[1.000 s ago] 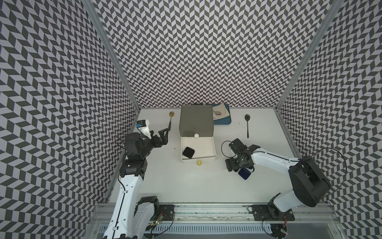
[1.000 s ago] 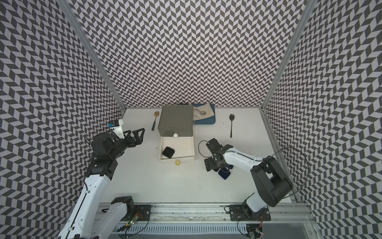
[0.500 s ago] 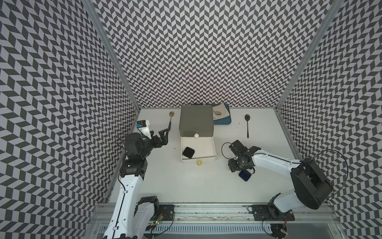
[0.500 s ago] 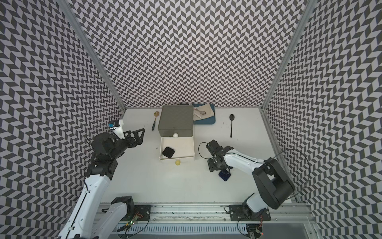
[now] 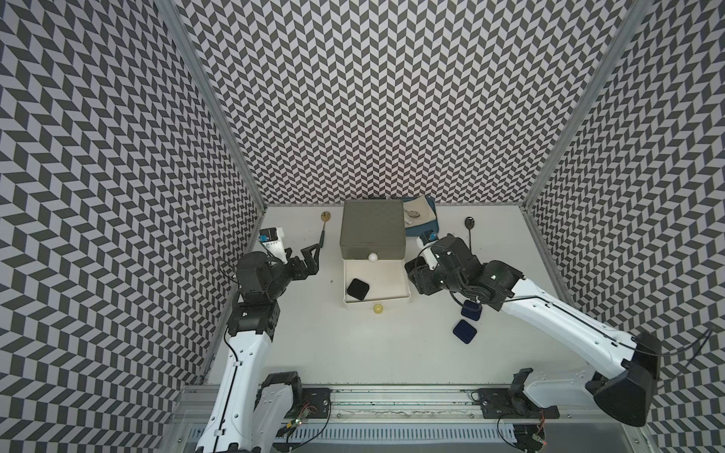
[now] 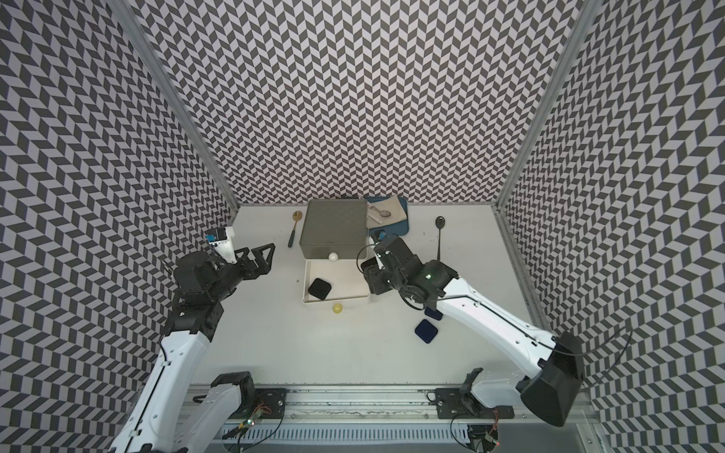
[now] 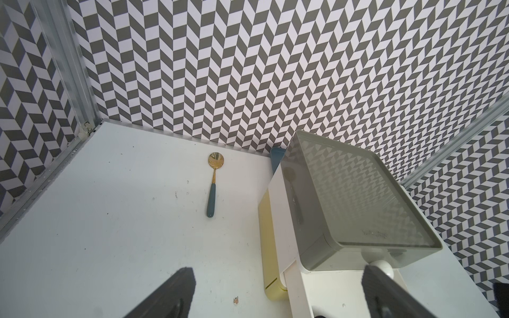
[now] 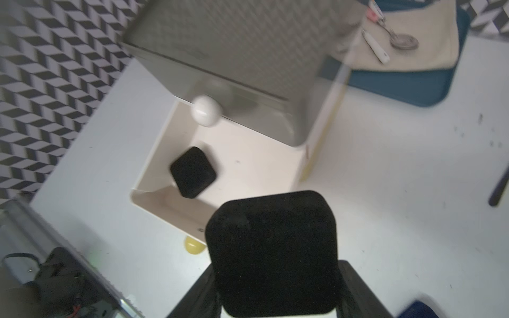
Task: Place the brooch boxes into the drawer by color
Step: Place the brooch box in the drawer.
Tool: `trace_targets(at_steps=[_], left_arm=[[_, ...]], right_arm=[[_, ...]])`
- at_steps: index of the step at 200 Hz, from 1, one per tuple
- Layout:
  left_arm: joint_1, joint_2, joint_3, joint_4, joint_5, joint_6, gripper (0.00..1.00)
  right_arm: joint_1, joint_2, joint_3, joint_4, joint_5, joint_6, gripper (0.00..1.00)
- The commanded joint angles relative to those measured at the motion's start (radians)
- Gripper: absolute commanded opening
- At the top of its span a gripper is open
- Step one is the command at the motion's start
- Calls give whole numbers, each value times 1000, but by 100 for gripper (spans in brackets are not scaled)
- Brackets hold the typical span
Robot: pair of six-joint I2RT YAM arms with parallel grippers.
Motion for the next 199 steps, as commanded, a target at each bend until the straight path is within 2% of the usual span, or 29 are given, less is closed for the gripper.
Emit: trace_targets(at_steps=[1,49,102,116,141,151,176,199], left_arm=[[-5,-5,5,20,10,5,100],[-5,-11,3,13,9,8,100],[-5,-11,1,15,9,8,100],[-5,-11,1,13,7,9,100],[-5,-11,4,11,4,11,100],[-5,-11,4,11,4,12,100],[-6,-6,8,11,8,12,100],[-6,-5,11,9,9,11,100]], right_arm=[[35,92,46,17,-9,2,49],[64,234,89,54,-22,26,49],[64,308,102,95,-25,38,50],[64,326,114,96,-29,39,55],[66,339,125,93,-43,40,74],[66,336,124,94,-41,41,78],[65,315,124,100,-24,42,83],[66,289,123,93,-26,40,83]])
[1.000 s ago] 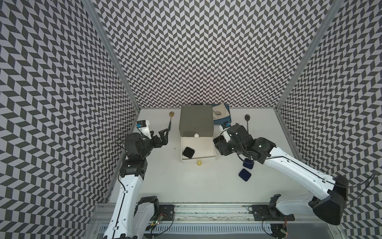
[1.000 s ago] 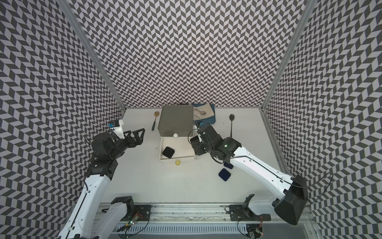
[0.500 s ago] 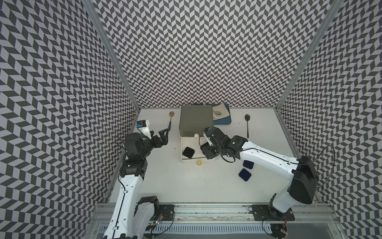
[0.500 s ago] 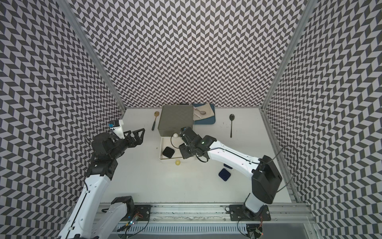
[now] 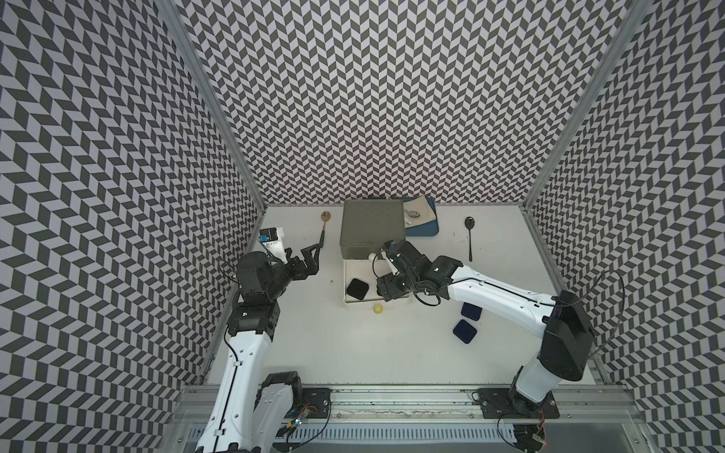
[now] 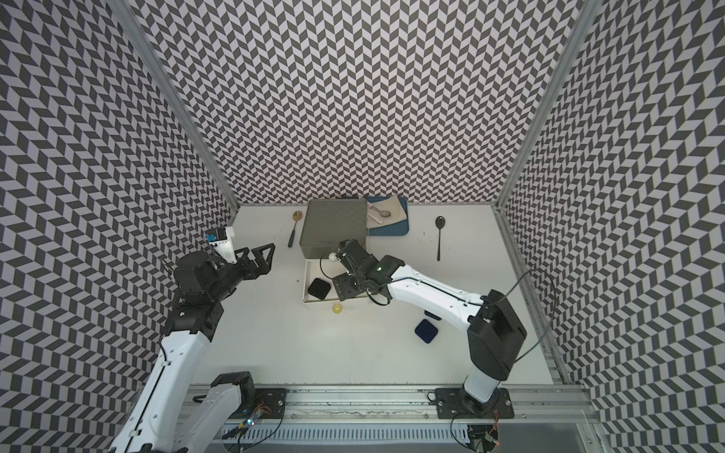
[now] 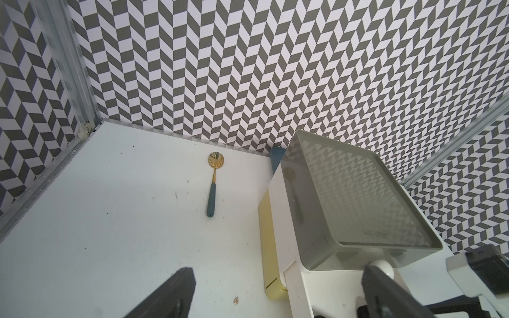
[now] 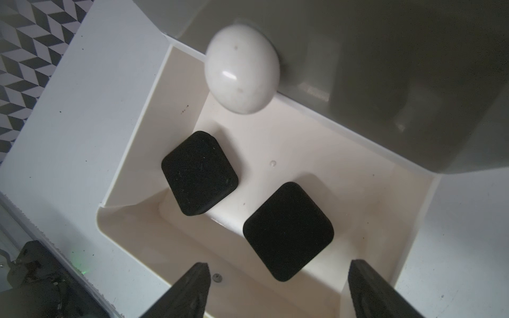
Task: Place the brooch boxes into the drawer by color
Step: Place the brooch box in the drawer, then close the drawer in the storage box.
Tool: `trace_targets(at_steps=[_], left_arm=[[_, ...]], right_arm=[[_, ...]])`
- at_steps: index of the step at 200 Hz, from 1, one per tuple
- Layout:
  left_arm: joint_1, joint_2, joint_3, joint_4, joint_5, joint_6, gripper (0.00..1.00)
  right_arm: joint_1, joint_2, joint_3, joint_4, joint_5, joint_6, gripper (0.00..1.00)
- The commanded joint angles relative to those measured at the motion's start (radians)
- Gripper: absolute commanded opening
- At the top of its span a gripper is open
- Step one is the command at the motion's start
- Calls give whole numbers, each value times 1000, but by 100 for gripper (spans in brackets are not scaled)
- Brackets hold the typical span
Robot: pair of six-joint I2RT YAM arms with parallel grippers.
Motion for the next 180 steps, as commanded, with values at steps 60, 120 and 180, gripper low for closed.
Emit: trace_targets(at_steps=[60,120,180], left_arm=[[-5,15,17,16,14,7,100],[-5,17,17,12,20,5,100],[-5,-3,2,0,18,5,100]], right_arm=[[186,-192,-111,13,-48,52,32],[281,-206,-286,155,-81,246,47],[216,-181,-297,216,13,326,67]])
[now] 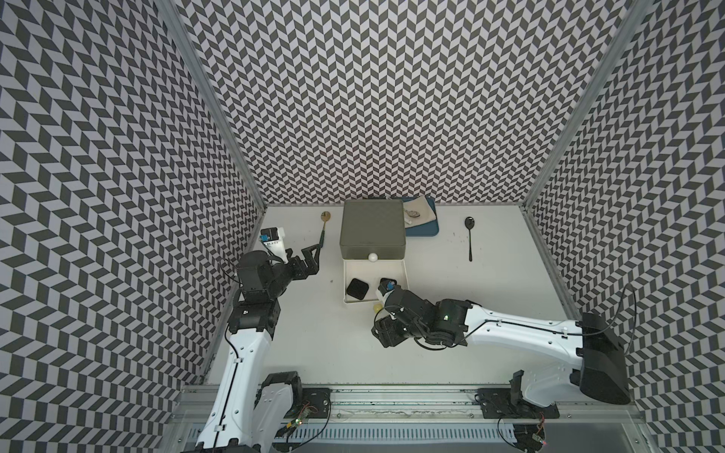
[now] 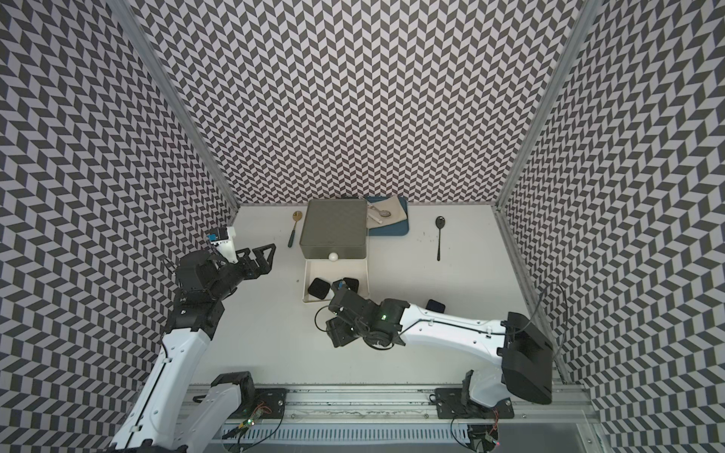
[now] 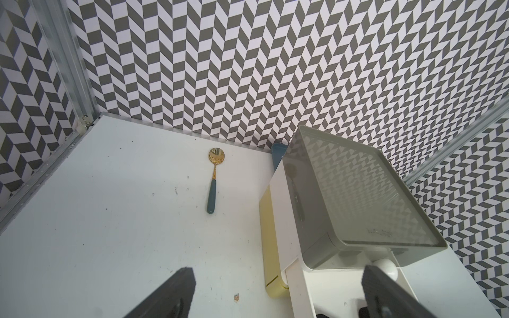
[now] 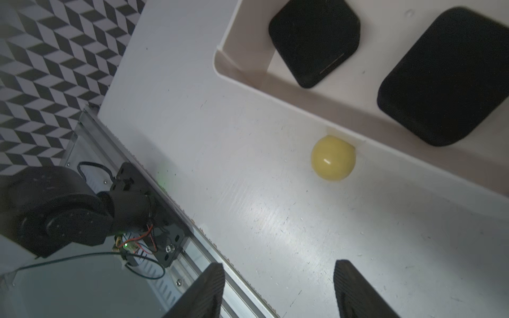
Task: Place the brooch boxes into the drawer by color
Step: Close the drawer in the storage box.
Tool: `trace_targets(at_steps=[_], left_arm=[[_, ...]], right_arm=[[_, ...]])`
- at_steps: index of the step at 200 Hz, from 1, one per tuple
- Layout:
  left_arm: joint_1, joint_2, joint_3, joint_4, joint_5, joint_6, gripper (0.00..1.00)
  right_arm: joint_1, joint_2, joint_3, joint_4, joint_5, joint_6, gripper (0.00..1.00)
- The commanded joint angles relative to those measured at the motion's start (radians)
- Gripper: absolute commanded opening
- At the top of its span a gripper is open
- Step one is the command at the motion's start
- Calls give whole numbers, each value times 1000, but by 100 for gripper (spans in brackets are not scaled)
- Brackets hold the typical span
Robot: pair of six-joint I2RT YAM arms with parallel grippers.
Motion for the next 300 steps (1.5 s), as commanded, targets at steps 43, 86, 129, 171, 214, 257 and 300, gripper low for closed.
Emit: trace_targets(at_steps=[43,86,129,171,214,257,300], left_arm=[[-5,-27,2,-2,9,10,100],[-5,-31,-1,-3,7,12,100],[-5,-30,-2,-2,3,14,100],[-5,-33,3,-10,-4,19,100],[-5,-32,6,-14,-3,19,100],[-5,-47,11,-36,1,19,100],[-5,-47,13,-38,5,16,100]], right_arm=[[-57,1,-102,217,96,81,59],[-57,53,-87,269,96,81,59],[-59,104,-53,307,96,81,59],[-58,89,-97,402,96,81,59],[-73,119,-85,450,96,81,59],[-98,156,-90,512,96,81,59],[-137,184,-87,560,96,81,59]])
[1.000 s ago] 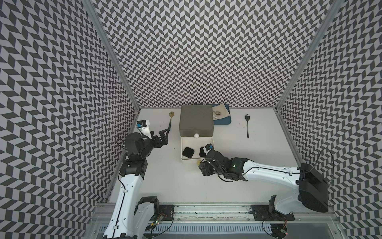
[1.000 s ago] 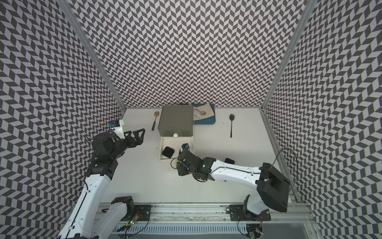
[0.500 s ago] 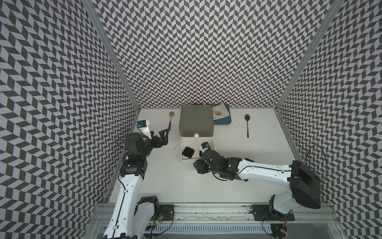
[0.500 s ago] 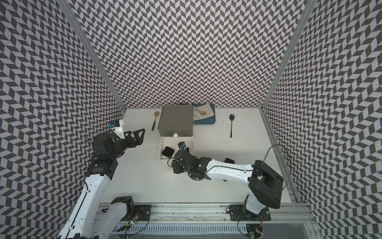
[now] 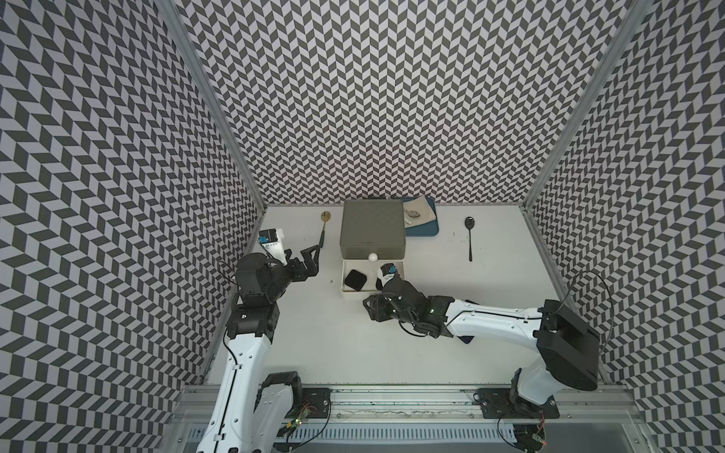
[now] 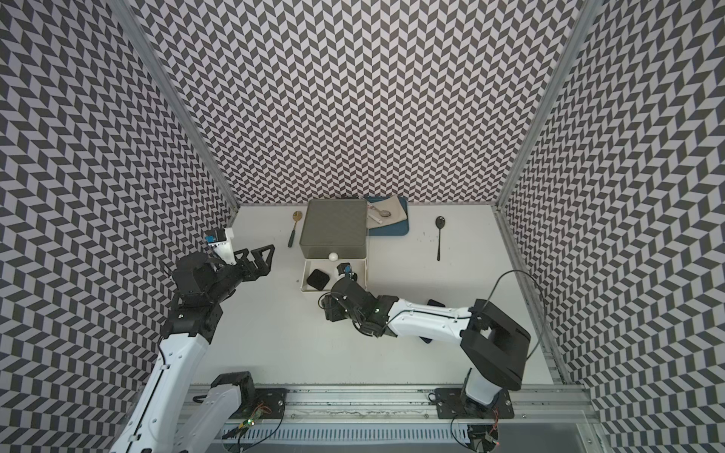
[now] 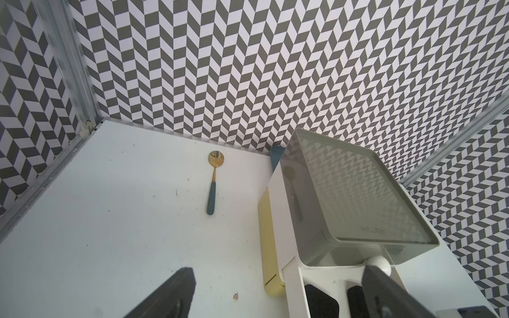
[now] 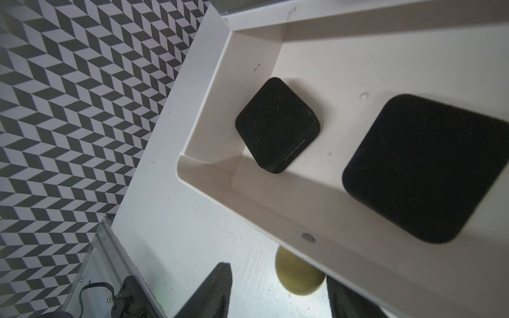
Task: Place the brooch boxes into the drawer by color
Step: Close the drawer in the storage box.
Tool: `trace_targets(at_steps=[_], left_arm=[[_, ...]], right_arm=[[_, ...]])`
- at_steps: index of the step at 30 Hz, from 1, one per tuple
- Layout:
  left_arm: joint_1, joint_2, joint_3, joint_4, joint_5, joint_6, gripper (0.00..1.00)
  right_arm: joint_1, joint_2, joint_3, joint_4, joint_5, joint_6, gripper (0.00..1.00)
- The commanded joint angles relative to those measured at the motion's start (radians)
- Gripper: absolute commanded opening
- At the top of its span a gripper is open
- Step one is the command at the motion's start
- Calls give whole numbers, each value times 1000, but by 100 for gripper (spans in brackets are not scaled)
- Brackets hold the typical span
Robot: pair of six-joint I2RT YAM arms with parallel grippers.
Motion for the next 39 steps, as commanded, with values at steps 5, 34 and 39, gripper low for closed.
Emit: trace_targets(at_steps=[5,34,39], left_arm=[[-5,-6,16,-18,9,13,100],[-5,72,6,-4,-24,12,100],[-5,71,-8,7,-24,0,100]], right_arm=[[-60,62,2,143,20,1,59],[-191,206,-25,594,414,-305,56],[-180,107,-136,627,362,-296,57]])
